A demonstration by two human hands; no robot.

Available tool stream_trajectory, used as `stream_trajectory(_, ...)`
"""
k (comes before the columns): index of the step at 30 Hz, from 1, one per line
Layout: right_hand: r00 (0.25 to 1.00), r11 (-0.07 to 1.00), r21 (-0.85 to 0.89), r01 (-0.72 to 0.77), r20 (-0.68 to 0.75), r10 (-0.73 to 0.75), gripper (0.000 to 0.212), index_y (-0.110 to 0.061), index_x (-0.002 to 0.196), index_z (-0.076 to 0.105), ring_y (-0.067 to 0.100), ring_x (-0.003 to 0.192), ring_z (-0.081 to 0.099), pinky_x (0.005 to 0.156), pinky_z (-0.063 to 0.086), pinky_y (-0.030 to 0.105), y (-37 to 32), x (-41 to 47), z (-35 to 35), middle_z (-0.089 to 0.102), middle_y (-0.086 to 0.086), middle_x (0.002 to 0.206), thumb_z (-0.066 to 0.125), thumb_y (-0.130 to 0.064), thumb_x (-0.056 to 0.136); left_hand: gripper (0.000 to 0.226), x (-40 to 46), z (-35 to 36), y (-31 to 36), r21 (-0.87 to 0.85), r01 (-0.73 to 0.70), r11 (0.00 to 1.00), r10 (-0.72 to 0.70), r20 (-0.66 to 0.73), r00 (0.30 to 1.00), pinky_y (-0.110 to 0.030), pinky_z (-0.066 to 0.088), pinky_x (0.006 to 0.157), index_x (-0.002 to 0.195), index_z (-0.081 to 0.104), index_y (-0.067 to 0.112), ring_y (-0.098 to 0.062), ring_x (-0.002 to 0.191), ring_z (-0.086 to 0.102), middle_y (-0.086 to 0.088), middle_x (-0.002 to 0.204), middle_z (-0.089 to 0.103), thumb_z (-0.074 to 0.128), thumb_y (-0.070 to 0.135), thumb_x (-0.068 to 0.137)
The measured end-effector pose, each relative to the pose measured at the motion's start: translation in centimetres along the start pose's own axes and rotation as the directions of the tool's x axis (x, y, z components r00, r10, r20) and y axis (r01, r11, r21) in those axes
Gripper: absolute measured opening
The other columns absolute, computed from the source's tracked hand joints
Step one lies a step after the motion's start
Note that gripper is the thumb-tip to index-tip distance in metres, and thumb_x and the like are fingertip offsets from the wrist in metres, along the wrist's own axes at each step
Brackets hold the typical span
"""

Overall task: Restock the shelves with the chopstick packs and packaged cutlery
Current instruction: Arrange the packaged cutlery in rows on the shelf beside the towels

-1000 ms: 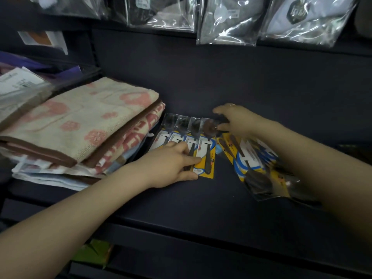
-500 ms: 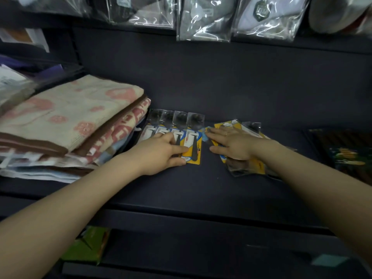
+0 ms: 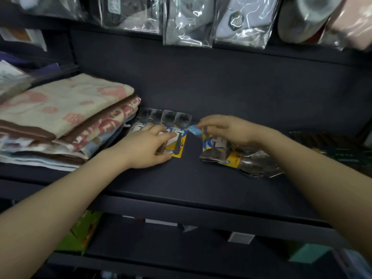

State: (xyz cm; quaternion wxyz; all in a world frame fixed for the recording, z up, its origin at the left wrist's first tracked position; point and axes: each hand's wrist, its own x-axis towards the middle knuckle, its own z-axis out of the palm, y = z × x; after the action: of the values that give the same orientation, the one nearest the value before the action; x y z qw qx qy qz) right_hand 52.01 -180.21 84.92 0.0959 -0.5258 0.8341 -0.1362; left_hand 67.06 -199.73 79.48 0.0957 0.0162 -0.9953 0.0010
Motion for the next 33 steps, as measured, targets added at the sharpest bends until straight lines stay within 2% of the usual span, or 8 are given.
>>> stream_trajectory(2, 0.982, 0.996, -0.044, 0.082, 0.174, -0.073, 0.039, -0.022, 0.126, 0.058, 0.009, 0.12, 0.05, 0.102, 0.039, 0.018, -0.2, -2.2, -1.2, 0.055, -0.009, 0.128, 0.046, -0.003, 0.094, 0.079, -0.1, -0.7, 0.9, -0.126, -0.01, 0.992, 0.0, -0.084, 0.996, -0.043, 0.04, 0.099, 0.133, 0.042, 0.026, -0.023, 0.119, 0.049, -0.001, 0.129, 0.051, 0.028, 0.067, 0.068)
stream_trajectory(5, 0.915, 0.969, -0.22, 0.114, 0.403, -0.016, 0.061, -0.033, 0.137, 0.044, 0.003, 0.122, 0.046, 0.1, 0.037, 0.016, 0.3, -3.7, -0.7, 0.048, -0.017, 0.135, 0.043, 0.004, 0.089, 0.061, -0.2, -1.8, 2.5, -0.243, -0.034, 0.969, -0.02, -0.218, 0.976, -0.04, 0.048, 0.084, 0.119, 0.055, 0.027, -0.017, 0.093, 0.06, 0.008, 0.097, 0.06, 0.034, 0.06, 0.073)
stream_trajectory(11, 0.929, 0.933, -0.268, 0.239, 0.343, -0.14, 0.064, -0.035, 0.144, 0.029, 0.014, 0.113, 0.046, 0.101, 0.036, 0.025, -0.1, -3.2, 0.2, 0.05, 0.0, 0.12, 0.05, -0.008, 0.09, 0.043, -1.7, -2.3, 5.6, -0.401, -0.081, 0.912, -0.075, -0.36, 0.93, -0.014, 0.044, 0.067, 0.102, 0.065, 0.018, -0.008, 0.077, 0.058, 0.004, 0.089, 0.066, 0.041, 0.043, 0.077)
stream_trajectory(16, 0.886, 0.905, -0.325, 0.275, 0.451, -0.107, 0.048, -0.032, 0.127, 0.045, 0.016, 0.079, 0.045, 0.063, 0.037, 0.024, -1.0, -2.3, -0.4, 0.042, -0.005, 0.087, 0.053, -0.009, 0.086, 0.047, -3.1, -1.7, 5.9, -0.477, 0.006, 0.879, -0.187, -0.334, 0.924, -0.009, 0.044, 0.064, 0.103, 0.066, 0.019, -0.005, 0.081, 0.058, 0.004, 0.092, 0.066, 0.042, 0.047, 0.075)
stream_trajectory(19, 0.922, 0.802, -0.481, 0.355, 0.321, -0.215, 0.044, -0.023, 0.12, 0.046, 0.017, 0.089, 0.046, 0.055, 0.027, 0.026, -1.5, -2.1, -0.8, 0.046, -0.003, 0.101, 0.062, -0.017, 0.08, 0.047, -3.7, -1.6, 6.3, -0.493, 0.013, 0.87, -0.199, -0.327, 0.924, -0.006, 0.043, 0.063, 0.103, 0.066, 0.016, -0.006, 0.081, 0.06, 0.006, 0.092, 0.065, 0.043, 0.045, 0.075)
stream_trajectory(22, 0.918, 0.713, -0.59, 0.379, 0.141, -0.372, 0.049, -0.017, 0.117, 0.048, 0.019, 0.113, 0.042, 0.074, 0.035, 0.029, -1.1, -1.7, -0.5, 0.045, 0.0, 0.122, 0.069, -0.029, 0.075, 0.042, -3.9, -1.4, 6.6, -0.481, -0.005, 0.877, -0.174, -0.325, 0.93, -0.005, 0.041, 0.061, 0.103, 0.066, 0.016, -0.008, 0.077, 0.06, 0.005, 0.09, 0.064, 0.044, 0.042, 0.078)
stream_trajectory(28, 0.91, 0.782, -0.49, 0.386, 0.063, -0.41, 0.035, -0.017, 0.109, 0.055, 0.019, 0.115, 0.041, 0.083, 0.044, 0.036, -0.3, -0.7, -0.3, 0.055, -0.002, 0.115, 0.067, -0.029, 0.079, 0.051, -2.4, -0.7, 7.0, -0.462, 0.004, 0.887, -0.138, -0.256, 0.957, -0.006, 0.042, 0.067, 0.11, 0.062, 0.015, -0.002, 0.075, 0.057, 0.006, 0.091, 0.058, 0.042, 0.047, 0.076)
stream_trajectory(33, 0.923, 0.874, -0.367, 0.318, -0.092, -0.374, 0.039, -0.023, 0.116, 0.054, 0.015, 0.115, 0.044, 0.086, 0.045, 0.035, -0.1, -0.8, -2.3, 0.058, -0.007, 0.112, 0.067, -0.027, 0.08, 0.057, -1.1, -0.3, 6.7, -0.499, 0.058, 0.865, -0.199, -0.233, 0.952, -0.021, 0.046, 0.086, 0.125, 0.051, 0.019, -0.006, 0.097, 0.055, 0.001, 0.112, 0.057, 0.048, 0.047, 0.076)
